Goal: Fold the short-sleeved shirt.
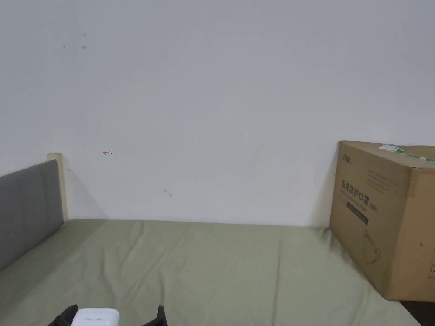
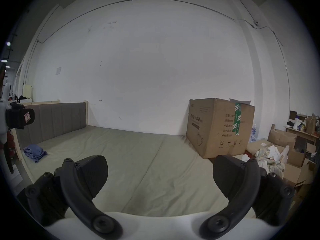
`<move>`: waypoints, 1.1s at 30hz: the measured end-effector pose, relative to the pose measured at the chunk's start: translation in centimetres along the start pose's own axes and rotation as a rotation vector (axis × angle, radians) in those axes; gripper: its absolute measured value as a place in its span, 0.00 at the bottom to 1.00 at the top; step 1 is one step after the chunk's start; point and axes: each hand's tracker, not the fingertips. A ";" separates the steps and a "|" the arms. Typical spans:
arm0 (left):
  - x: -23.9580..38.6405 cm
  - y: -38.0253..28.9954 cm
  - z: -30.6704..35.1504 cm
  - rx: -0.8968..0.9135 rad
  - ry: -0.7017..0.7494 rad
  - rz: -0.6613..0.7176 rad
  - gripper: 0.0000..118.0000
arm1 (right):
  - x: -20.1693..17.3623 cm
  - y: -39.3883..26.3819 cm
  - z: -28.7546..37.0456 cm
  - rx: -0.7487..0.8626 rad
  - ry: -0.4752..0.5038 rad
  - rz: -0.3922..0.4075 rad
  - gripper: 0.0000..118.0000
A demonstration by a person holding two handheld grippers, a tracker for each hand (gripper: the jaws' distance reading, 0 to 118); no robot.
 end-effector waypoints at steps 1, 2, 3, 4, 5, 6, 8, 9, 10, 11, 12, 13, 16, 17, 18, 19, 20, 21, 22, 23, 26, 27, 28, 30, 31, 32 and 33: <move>0.1 -0.2 0.1 0.001 0.011 -0.009 1.00 | 0.0 -0.4 -0.5 -0.012 -0.002 0.007 1.00; 0.1 -0.8 0.3 0.006 0.019 -0.015 1.00 | -0.2 -0.7 -1.1 -0.021 -0.007 0.016 1.00; 0.0 -1.1 0.4 0.016 0.020 -0.017 1.00 | -0.6 -1.0 -1.8 -0.022 -0.017 0.026 1.00; -0.1 -1.3 0.4 0.020 0.018 -0.017 1.00 | -0.5 -1.6 -1.3 -0.013 -0.053 0.041 1.00; -0.1 -1.5 0.4 0.019 0.014 -0.019 1.00 | -0.8 -1.9 -1.7 -0.029 -0.087 0.054 1.00; -0.1 -1.9 0.3 0.012 0.005 -0.026 1.00 | -1.1 -2.2 -2.2 -0.046 -0.104 0.064 1.00; 0.0 -2.2 0.1 -0.007 0.004 -0.041 1.00 | -1.2 -2.5 -1.5 -0.029 -0.062 0.039 1.00; -0.1 -2.3 0.0 -0.012 0.003 -0.042 1.00 | -1.2 -2.7 -1.4 -0.024 0.000 0.011 1.00; -0.2 -2.6 0.0 -0.015 -0.001 -0.037 1.00 | -1.1 -2.7 -1.5 -0.025 0.043 -0.003 1.00; -0.2 -2.7 0.0 -0.021 -0.005 -0.034 1.00 | -1.1 -2.6 -1.6 -0.025 0.081 -0.018 1.00; -0.2 -2.8 0.0 -0.022 -0.007 -0.033 1.00 | -1.0 -2.6 -0.3 -0.002 0.111 -0.041 1.00; -0.3 -2.8 0.0 -0.023 -0.010 -0.033 1.00 | -1.0 -2.4 -0.2 0.007 0.134 -0.062 1.00; -0.2 -2.8 0.0 -0.029 -0.021 -0.040 1.00 | -1.1 -1.5 0.1 0.015 0.151 -0.102 1.00; -0.3 -2.5 0.0 -0.034 -0.030 -0.030 1.00 | -1.6 -1.1 0.4 0.007 0.116 -0.084 1.00; -0.3 -2.3 0.1 -0.032 -0.041 -0.018 1.00 | -2.0 -0.7 0.6 0.004 0.062 -0.058 1.00; -0.4 -2.1 0.2 -0.022 -0.048 -0.009 1.00 | -2.4 -0.5 0.6 0.017 0.029 -0.040 1.00; -0.4 -1.7 0.3 -0.016 -0.051 -0.005 1.00 | -2.8 -0.2 0.9 0.034 0.006 -0.021 1.00; -0.4 -1.4 0.4 -0.007 -0.052 -0.002 1.00 | -3.0 0.1 1.2 0.054 0.015 -0.014 1.00; -0.3 -1.2 0.4 0.002 -0.054 0.000 1.00 | -3.0 0.3 1.3 0.071 0.026 -0.018 1.00; -0.3 -0.9 0.5 0.010 -0.059 0.005 1.00 | -2.9 0.5 1.3 0.091 0.036 -0.032 1.00; -0.4 -0.4 0.7 0.025 -0.070 0.016 1.00 | -2.7 1.0 1.6 0.129 0.065 -0.070 1.00; -0.4 -0.3 0.6 0.024 -0.070 0.015 1.00 | -2.8 1.1 1.6 0.135 0.068 -0.057 1.00; -0.4 -0.3 0.6 0.025 -0.069 0.014 1.00 | -3.1 1.2 1.7 0.138 0.065 -0.018 1.00; -0.4 -0.5 0.6 0.028 -0.069 0.016 1.00 | -3.5 1.4 1.5 0.146 0.058 -0.009 1.00; -0.4 -0.5 0.5 0.024 -0.068 0.018 1.00 | -3.3 1.5 1.5 0.149 0.037 -0.050 1.00; -0.4 -0.6 0.4 0.019 -0.067 0.024 1.00 | -3.1 1.6 1.7 0.140 0.053 -0.084 1.00; -0.5 -0.7 0.4 0.017 -0.067 0.031 1.00 | -2.8 1.7 1.7 0.137 0.059 -0.118 1.00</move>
